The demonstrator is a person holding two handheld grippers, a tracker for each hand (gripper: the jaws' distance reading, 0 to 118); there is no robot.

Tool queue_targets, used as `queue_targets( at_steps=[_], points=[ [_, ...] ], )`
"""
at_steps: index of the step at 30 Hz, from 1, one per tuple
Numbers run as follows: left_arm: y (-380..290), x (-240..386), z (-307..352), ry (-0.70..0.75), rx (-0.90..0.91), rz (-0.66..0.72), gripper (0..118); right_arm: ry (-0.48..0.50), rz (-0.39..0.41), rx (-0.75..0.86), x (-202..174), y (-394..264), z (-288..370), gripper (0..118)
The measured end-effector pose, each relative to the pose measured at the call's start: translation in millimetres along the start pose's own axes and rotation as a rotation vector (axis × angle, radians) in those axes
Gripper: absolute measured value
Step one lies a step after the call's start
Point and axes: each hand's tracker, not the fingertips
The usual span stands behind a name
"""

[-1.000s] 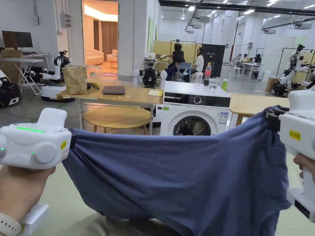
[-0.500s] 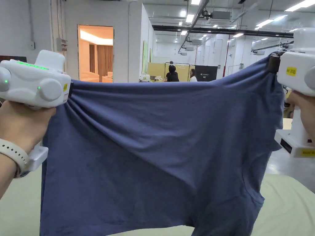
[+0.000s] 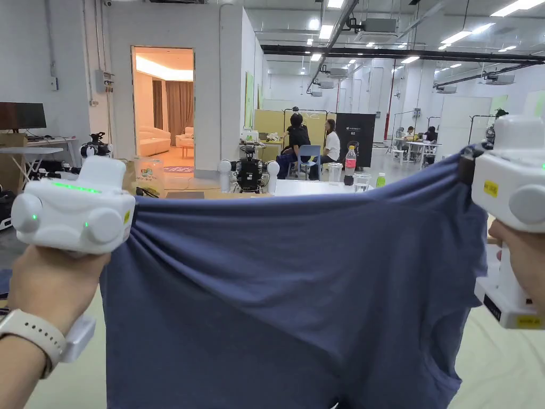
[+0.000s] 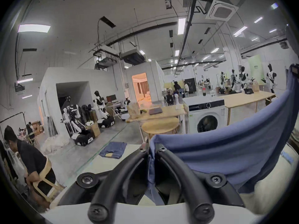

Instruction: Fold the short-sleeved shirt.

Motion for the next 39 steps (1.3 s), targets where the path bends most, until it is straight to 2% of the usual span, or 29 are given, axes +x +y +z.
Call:
queue_targets(
  at_steps=[5, 9, 12, 14, 15, 18, 22, 24, 28, 30, 31, 32, 33, 34, 35, 36, 39],
  points=[
    [-24.0, 5.3, 17.7, -0.026, 0.003, 0.036, 0, 0.011, -0.022, -0.01, 13.3, -24.5, 32.9, 0],
    [-48.6, 3.1, 64.7, -0.076, 0.038, 0.063, 0, 0.017, -0.026, -0.005, 26.5, -40.6, 91.5, 0],
    [-82.5, 1.2, 109.8, -0.106, 0.056, 0.074, 0, 0.032, 0.007, -0.02, 33.7, -61.6, 147.3, 0],
    [-117.2, 2.4, 143.5, -0.133, 0.058, 0.057, 0, 0.051, 0.063, -0.065, 35.9, -83.0, 189.1, 0],
    [-141.7, 1.2, 157.6, -0.133, 0.054, 0.035, 0, 0.051, 0.054, -0.07, 38.0, -97.8, 214.1, 0],
    [-213.5, -1.3, 210.3, -0.141, 0.01, 0.039, 0, 0.06, 0.058, -0.174, 45.7, -150.0, 275.7, 0],
    [-308.5, -1.6, 261.1, -0.148, -0.159, 0.016, 0, 0.079, 0.101, -0.394, 41.7, -226.8, 344.3, 0],
    [-349.6, -1.5, 275.1, -0.18, -0.271, 0.058, 0, 0.094, 0.132, -0.509, 35.7, -272.7, 369.4, 0],
    [-408.2, 1.6, 285.3, -0.188, -0.425, 0.068, 0, 0.121, 0.095, -0.707, 26.0, -345.2, 390.9, 0],
    [-421.9, 1.5, 282.9, -0.181, -0.437, 0.057, 6, 0.098, 0.085, -0.746, 24.5, -361.1, 393.7, 1],
    [-422.0, 1.0, 285.8, -0.182, -0.444, 0.058, 18, 0.101, 0.054, -0.749, 26.3, -363.0, 392.5, 2],
    [-420.8, -0.8, 285.1, -0.182, -0.456, 0.064, 50, 0.112, 0.024, -0.758, 27.9, -363.5, 391.1, 10],
    [-415.6, -3.6, 287.7, -0.188, -0.469, 0.078, 78, 0.117, -0.001, -0.776, 28.1, -358.8, 388.7, 28],
    [-406.8, -4.6, 295.6, -0.194, -0.463, 0.092, 97, 0.111, -0.003, -0.768, 25.1, -347.1, 392.4, 55],
    [-396.9, -3.5, 304.8, -0.209, -0.421, 0.11, 103, 0.123, -0.022, -0.747, 22.6, -338.9, 393.9, 90],
    [-382.8, 1.3, 317.2, -0.213, -0.347, 0.119, 103, 0.148, -0.047, -0.714, 16.5, -329.1, 394.4, 102],
    [-352.4, 21.4, 339.5, -0.262, -0.268, 0.104, 103, 0.2, -0.064, -0.59, -9.3, -299.2, 396.9, 102]
  ],
)
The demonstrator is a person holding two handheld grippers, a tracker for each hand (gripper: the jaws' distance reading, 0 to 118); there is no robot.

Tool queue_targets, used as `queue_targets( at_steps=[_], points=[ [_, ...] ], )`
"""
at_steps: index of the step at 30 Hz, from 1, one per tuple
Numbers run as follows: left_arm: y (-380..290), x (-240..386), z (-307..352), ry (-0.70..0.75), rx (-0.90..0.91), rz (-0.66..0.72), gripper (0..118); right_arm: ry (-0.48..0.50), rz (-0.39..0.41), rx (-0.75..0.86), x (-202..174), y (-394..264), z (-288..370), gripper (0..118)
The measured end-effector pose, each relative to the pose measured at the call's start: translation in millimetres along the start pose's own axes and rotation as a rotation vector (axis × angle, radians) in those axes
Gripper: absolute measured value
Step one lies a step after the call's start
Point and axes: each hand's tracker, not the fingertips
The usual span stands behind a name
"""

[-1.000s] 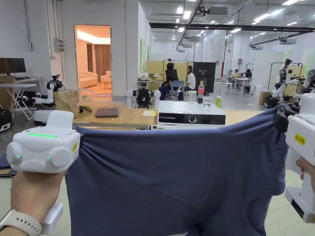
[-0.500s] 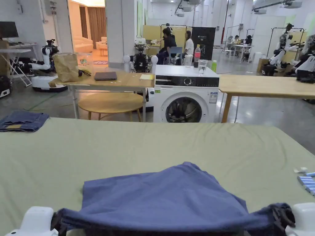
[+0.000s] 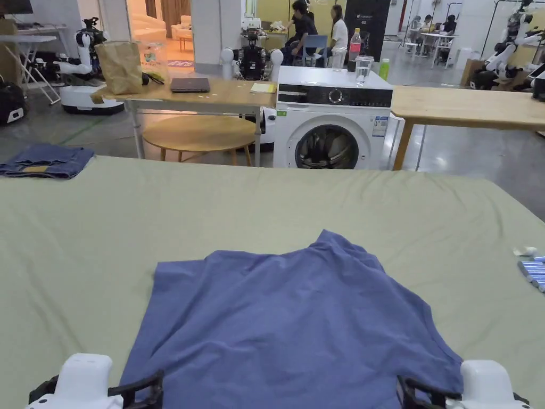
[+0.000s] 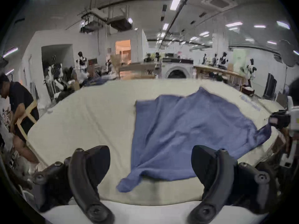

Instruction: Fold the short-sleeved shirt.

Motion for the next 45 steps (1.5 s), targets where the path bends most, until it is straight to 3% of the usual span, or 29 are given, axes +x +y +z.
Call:
queue_targets(
  at_steps=[2, 3, 4, 5, 7, 9, 10, 13, 18, 19, 20, 21, 23, 26, 27, 28, 29, 30, 32, 34, 37, 38, 40, 41, 42, 45],
  points=[
    [5.0, 13.6, 6.6, -0.031, 0.035, -0.001, 103, 0.001, -0.004, 0.071, -18.0, 8.3, 2.6, 99],
    [4.6, 18.6, 7.7, -0.023, 0.029, -0.003, 96, 0.002, -0.009, 0.097, -30.0, 9.2, 3.0, 84],
    [1.0, 22.5, 7.6, -0.019, 0.029, -0.009, 66, 0.017, -0.019, 0.121, -36.9, 8.1, 5.1, 39],
    [-1.4, 23.9, 9.2, -0.022, 0.032, -0.011, 2, 0.011, -0.029, 0.153, -42.8, 6.2, 7.7, 0],
    [-6.2, 26.4, 5.9, 0.004, -0.015, -0.027, 0, -0.041, 0.0, 0.143, -53.9, 3.7, 7.4, 0],
    [-15.1, 19.1, 5.0, -0.089, -0.096, -0.026, 0, 0.042, 0.043, 0.119, -50.0, 8.6, 9.9, 0],
    [-19.6, 15.3, 5.3, -0.109, -0.125, 0.003, 0, 0.033, 0.035, 0.097, -52.5, 7.9, 10.2, 0],
    [-40.5, 0.0, 7.9, -0.011, -0.159, -0.007, 0, 0.021, 0.054, 0.09, -48.7, 6.1, 14.8, 0],
    [-71.0, -37.3, -4.4, 0.034, -0.237, 0.123, 0, -0.004, 0.036, 0.023, -32.9, -8.5, 14.8, 0],
    [-72.4, -41.6, -6.6, 0.041, -0.239, 0.109, 26, -0.011, 0.035, 0.006, -34.6, -19.9, 12.5, 0],
    [-73.5, -44.7, -11.7, 0.043, -0.251, 0.101, 85, -0.026, 0.032, -0.007, -31.0, -21.8, 11.6, 0],
    [-74.0, -49.4, -16.8, 0.044, -0.263, 0.101, 115, -0.034, 0.031, -0.021, -27.1, -23.0, 10.7, 0],
    [-71.6, -56.3, -22.2, 0.049, -0.205, 0.105, 118, -0.054, 0.026, -0.038, -23.8, -31.7, 8.4, 0],
    [-66.7, -61.7, -40.8, 0.068, -0.263, 0.077, 117, -0.085, 0.024, -0.057, -15.5, -30.9, 7.9, 0],
    [-66.4, -63.3, -47.4, 0.071, -0.266, 0.068, 111, -0.096, 0.023, -0.061, -14.5, -36.2, 7.2, 0],
    [-64.5, -64.7, -56.6, 0.057, -0.274, 0.065, 92, -0.102, 0.02, -0.066, -11.5, -35.8, 7.4, 0],
    [-63.4, -65.0, -61.4, 0.019, -0.289, 0.064, 25, -0.108, 0.017, -0.072, -8.3, -35.4, 7.8, 0],
    [-62.3, -63.7, -66.9, 0.0, -0.3, 0.053, 0, -0.12, 0.012, -0.078, -4.6, -35.0, 8.6, 0],
    [-64.1, -55.7, -76.2, 0.013, -0.307, -0.005, 0, -0.141, 0.009, -0.085, 1.6, -39.2, 11.2, 0],
    [-59.4, -55.7, -75.3, -0.018, -0.321, 0.021, 0, -0.168, 0.01, -0.095, 9.5, -38.7, 16.9, 0],
    [-56.3, -50.6, -66.4, -0.006, -0.294, 0.028, 0, -0.162, 0.007, -0.067, 24.0, -45.9, 29.7, 8],
    [-55.5, -52.0, -66.1, -0.007, -0.294, 0.036, 0, -0.145, 0.008, -0.063, 27.3, -47.4, 31.7, 24],
    [-56.5, -52.1, -64.4, -0.005, -0.292, 0.065, 0, -0.154, 0.065, -0.145, 31.1, -55.9, 23.7, 98],
    [-56.5, -52.3, -64.0, -0.006, -0.291, 0.07, 0, -0.166, 0.102, -0.181, 30.2, -59.0, 19.4, 118],
    [-56.4, -52.1, -63.8, -0.005, -0.291, 0.069, 0, -0.166, 0.153, -0.172, 30.3, -63.9, 17.4, 118],
    [-54.6, -45.9, -60.0, -0.003, -0.297, 0.059, 0, -0.166, 0.208, -0.203, 29.9, -76.9, 1.6, 118]
  ],
)
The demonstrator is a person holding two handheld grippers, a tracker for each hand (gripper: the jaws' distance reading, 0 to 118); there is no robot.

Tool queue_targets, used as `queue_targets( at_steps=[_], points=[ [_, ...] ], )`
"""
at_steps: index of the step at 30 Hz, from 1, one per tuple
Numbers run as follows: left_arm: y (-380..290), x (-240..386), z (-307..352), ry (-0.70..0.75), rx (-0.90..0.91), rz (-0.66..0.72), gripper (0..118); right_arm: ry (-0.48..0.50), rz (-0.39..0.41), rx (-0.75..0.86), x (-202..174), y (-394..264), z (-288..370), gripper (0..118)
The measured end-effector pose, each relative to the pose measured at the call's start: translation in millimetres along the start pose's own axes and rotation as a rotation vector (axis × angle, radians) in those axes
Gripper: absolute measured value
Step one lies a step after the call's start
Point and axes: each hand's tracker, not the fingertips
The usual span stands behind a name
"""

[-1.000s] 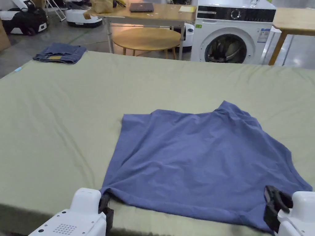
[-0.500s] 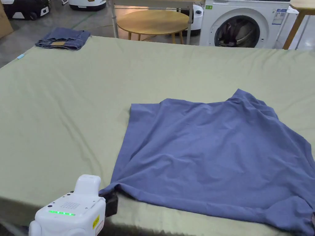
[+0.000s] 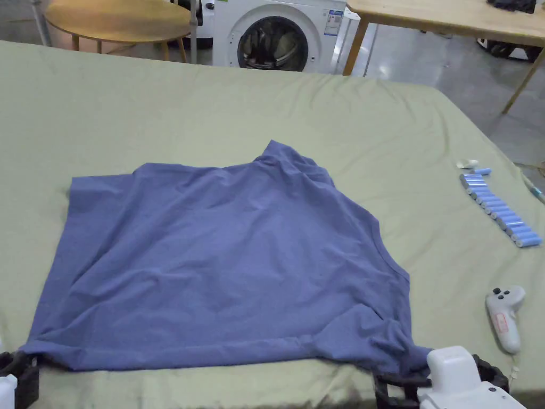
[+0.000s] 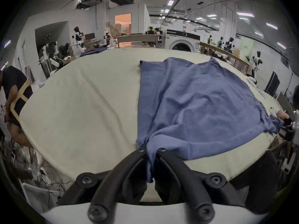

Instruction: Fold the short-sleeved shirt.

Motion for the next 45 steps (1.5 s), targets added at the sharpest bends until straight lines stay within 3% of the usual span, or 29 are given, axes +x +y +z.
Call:
queue_targets(
  at_steps=[2, 3, 4, 5, 6, 7, 10, 17, 21, 24, 29, 30, 31, 32, 33, 34, 35, 36, 39, 42, 43, 44, 45],
  points=[
    [-0.1, -0.2, 0.1, -0.001, -0.004, 0.002, 0, -0.023, 0.037, -0.022, 0.3, 0.0, -13.0, 115],
    [-0.1, 2.3, 1.5, 0.001, -0.006, 0.005, 0, 0.005, 0.014, -0.027, 5.1, -0.1, -16.2, 91],
    [0.0, 2.4, 2.0, 0.003, -0.007, 0.005, 0, 0.037, -0.062, -0.025, 11.7, -0.1, -17.1, 35],
    [0.1, 2.3, 2.4, 0.003, -0.009, 0.004, 0, 0.031, -0.125, -0.044, 16.7, 1.7, -19.4, 1],
    [0.4, 2.9, 3.3, 0.006, -0.012, 0.0, 0, 0.055, -0.202, -0.034, 23.2, 1.4, -20.2, 1],
    [1.2, 4.1, 4.9, 0.007, -0.014, -0.006, 0, 0.11, -0.204, -0.061, 26.7, 1.7, -19.8, 1],
    [8.7, 8.5, 14.9, 0.035, 0.001, -0.044, 0, 0.077, -0.156, -0.032, 25.3, 13.0, -9.1, 1],
    [70.9, 15.6, 24.8, 0.101, 0.043, -0.181, 0, 0.111, -0.189, 0.029, 44.8, 90.7, -6.1, 1],
    [121.0, 18.0, -15.9, 0.127, 0.01, -0.237, 0, 0.074, -0.13, -0.003, 52.3, 143.4, -62.0, 1],
    [152.2, 11.2, -71.5, 0.099, -0.11, -0.191, 0, 0.132, -0.152, -0.021, 58.3, 169.2, -118.1, 1],
    [177.3, 4.4, -135.6, 0.094, -0.216, -0.121, 0, 0.101, -0.167, -0.174, 52.5, 180.0, -194.2, 1],
    [178.0, 3.7, -140.6, 0.082, -0.233, -0.102, 4, 0.108, -0.175, -0.194, 51.4, 177.8, -199.7, 1],
    [176.9, 2.3, -141.1, 0.079, -0.227, -0.09, 18, 0.105, -0.172, -0.188, 50.1, 175.7, -201.5, 2],
    [175.1, 2.3, -137.9, 0.082, -0.217, -0.083, 52, 0.101, -0.169, -0.183, 49.3, 172.7, -200.9, 11],
    [172.7, 1.5, -132.8, 0.074, -0.189, -0.07, 84, 0.104, -0.168, -0.167, 50.3, 170.1, -197.7, 34],
    [169.4, 1.4, -123.8, 0.064, -0.155, -0.054, 104, 0.108, -0.171, -0.153, 51.9, 167.8, -186.9, 68],
    [165.6, 3.3, -109.9, 0.044, -0.121, -0.045, 107, 0.106, -0.176, -0.15, 51.8, 166.8, -177.3, 104],
    [160.9, 6.1, -92.6, 0.042, -0.059, -0.047, 107, 0.106, -0.178, -0.128, 50.4, 164.6, -162.0, 109],
    [128.7, 20.9, -31.6, 0.088, 0.226, -0.051, 107, 0.116, -0.181, 0.074, 36.7, 152.6, -98.1, 109],
    [90.2, 34.9, 10.7, 0.059, 0.305, -0.009, 107, 0.133, -0.208, 0.299, 5.8, 122.3, -37.4, 109],
    [75.5, 33.6, 12.2, 0.026, 0.328, -0.004, 103, 0.096, -0.225, 0.379, -8.8, 109.0, -19.5, 108],
    [62.5, 37.9, 20.2, 0.021, 0.326, -0.011, 74, 0.089, -0.222, 0.411, -18.9, 99.7, -8.4, 99],
    [48.7, 43.3, 27.4, 0.032, 0.314, -0.021, 30, 0.106, -0.213, 0.421, -29.4, 91.1, 2.8, 73]
  ],
)
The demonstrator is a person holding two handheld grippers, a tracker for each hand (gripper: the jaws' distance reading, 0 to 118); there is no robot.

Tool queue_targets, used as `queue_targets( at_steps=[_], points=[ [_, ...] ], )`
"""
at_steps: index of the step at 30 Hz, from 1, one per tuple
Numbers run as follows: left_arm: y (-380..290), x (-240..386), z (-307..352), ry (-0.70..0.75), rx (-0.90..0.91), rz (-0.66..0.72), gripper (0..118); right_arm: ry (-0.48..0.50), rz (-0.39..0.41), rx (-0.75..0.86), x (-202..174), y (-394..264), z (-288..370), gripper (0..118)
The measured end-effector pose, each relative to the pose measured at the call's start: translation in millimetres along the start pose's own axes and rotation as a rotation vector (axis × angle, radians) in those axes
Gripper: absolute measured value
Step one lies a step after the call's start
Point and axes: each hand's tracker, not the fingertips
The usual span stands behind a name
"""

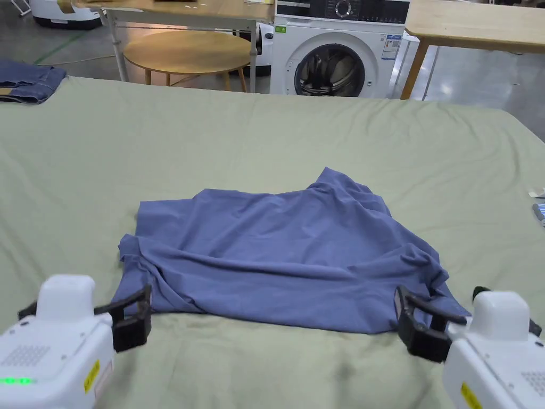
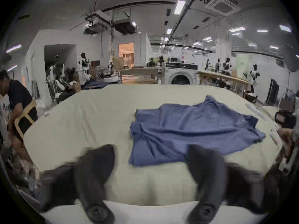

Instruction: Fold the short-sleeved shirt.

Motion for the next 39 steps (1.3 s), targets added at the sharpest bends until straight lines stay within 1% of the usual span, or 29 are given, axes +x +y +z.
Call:
queue_targets(
  at_steps=[1, 2, 3, 4, 5, 6, 7, 10, 13, 14, 15, 17, 18, 21, 23, 26, 27, 28, 29, 30, 31, 33, 34, 35, 36, 38, 39],
  points=[
    [-7.4, 4.4, 5.5, 0.002, -0.019, -0.023, 0, 0.0, -0.004, -0.008, -8.1, -6.2, 6.3, 24],
    [-14.4, 6.4, 6.5, 0.024, -0.055, -0.044, 0, 0.006, 0.0, -0.016, -12.6, -10.7, 10.8, 0],
    [-22.0, 8.2, 10.8, 0.025, -0.011, -0.038, 0, -0.009, 0.006, -0.014, -18.8, -15.3, 12.7, 0],
    [-26.6, 3.7, 13.1, 0.005, -0.061, -0.024, 0, -0.022, 0.005, 0.002, -21.0, -19.1, 17.6, 0],
    [-31.5, 2.6, 12.9, -0.025, -0.129, 0.01, 0, 0.025, -0.005, -0.018, -21.4, -16.8, 14.7, 0],
    [-31.6, 0.5, 13.7, -0.008, -0.117, 0.008, 0, 0.049, -0.029, -0.061, -22.0, -16.6, 13.3, 0],
    [-34.7, -1.2, 14.0, -0.006, -0.11, 0.004, 0, 0.034, -0.03, -0.055, -22.3, -17.0, 14.3, 0],
    [-32.4, -9.2, 8.2, 0.004, -0.139, 0.002, 0, 0.035, 0.008, -0.059, -23.7, -19.6, 16.9, 0],
    [-27.7, -17.4, -6.8, 0.003, -0.164, 0.034, 0, 0.036, 0.001, -0.07, -19.1, -22.7, 19.2, 0],
    [-24.7, -19.1, -12.0, 0.01, -0.174, 0.04, 7, 0.028, 0.008, -0.078, -17.3, -23.8, 18.5, 0],
    [-22.3, -21.9, -21.3, 0.027, -0.173, 0.04, 34, 0.02, 0.011, -0.08, -14.2, -25.3, 17.9, 0],
    [-16.1, -29.0, -46.0, 0.028, -0.218, 0.031, 113, 0.02, 0.011, -0.088, -9.9, -28.0, 17.6, 0],
    [-10.4, -30.1, -56.0, 0.031, -0.238, 0.034, 117, 0.009, 0.016, -0.098, -7.0, -29.1, 15.5, 0],
    [1.3, -39.3, -92.7, 0.057, -0.253, 0.08, 117, -0.017, 0.026, -0.122, 1.8, -32.4, 10.1, 0],
    [8.1, -39.4, -115.0, 0.082, -0.269, 0.086, 117, -0.039, 0.021, -0.134, 10.3, -33.6, 5.9, 0],
    [7.9, -34.1, -151.7, 0.116, -0.364, 0.042, 117, -0.057, 0.008, -0.143, 22.7, -35.0, -1.3, 0],
    [4.8, -31.4, -164.6, 0.125, -0.398, 0.018, 115, -0.078, 0.009, -0.153, 27.7, -35.1, -6.7, 0],
    [0.4, -29.3, -176.5, 0.119, -0.447, -0.004, 108, -0.099, 0.016, -0.159, 32.2, -35.9, -11.7, 0],
    [-4.8, -27.4, -184.5, 0.11, -0.494, -0.023, 105, -0.119, 0.021, -0.169, 36.7, -36.7, -17.3, 0],
    [-8.6, -25.1, -184.8, 0.082, -0.478, -0.009, 103, -0.146, 0.024, -0.185, 43.4, -37.0, -24.7, 0],
    [-7.8, -23.7, -178.6, 0.105, -0.446, -0.007, 93, -0.162, 0.027, -0.202, 49.8, -37.8, -32.2, 9],
    [0.7, -24.9, -165.5, 0.04, -0.44, 0.001, 56, -0.176, 0.029, -0.293, 63.0, -40.3, -52.5, 73],
    [3.2, -23.8, -159.1, 0.041, -0.424, -0.006, 34, -0.188, 0.02, -0.338, 70.2, -42.8, -63.6, 98],
    [5.3, -22.6, -155.5, 0.05, -0.408, -0.031, 15, -0.196, 0.009, -0.364, 76.6, -46.1, -73.8, 109],
    [7.3, -23.0, -153.6, 0.046, -0.407, -0.042, 15, -0.201, -0.006, -0.369, 82.8, -50.4, -84.3, 109],
    [12.3, -25.1, -152.5, 0.038, -0.4, -0.022, 14, -0.219, -0.018, -0.383, 93.6, -55.4, -101.0, 109],
    [13.2, -24.8, -152.8, 0.036, -0.403, -0.025, 11, -0.225, -0.045, -0.412, 99.0, -58.1, -110.9, 109]
  ],
)
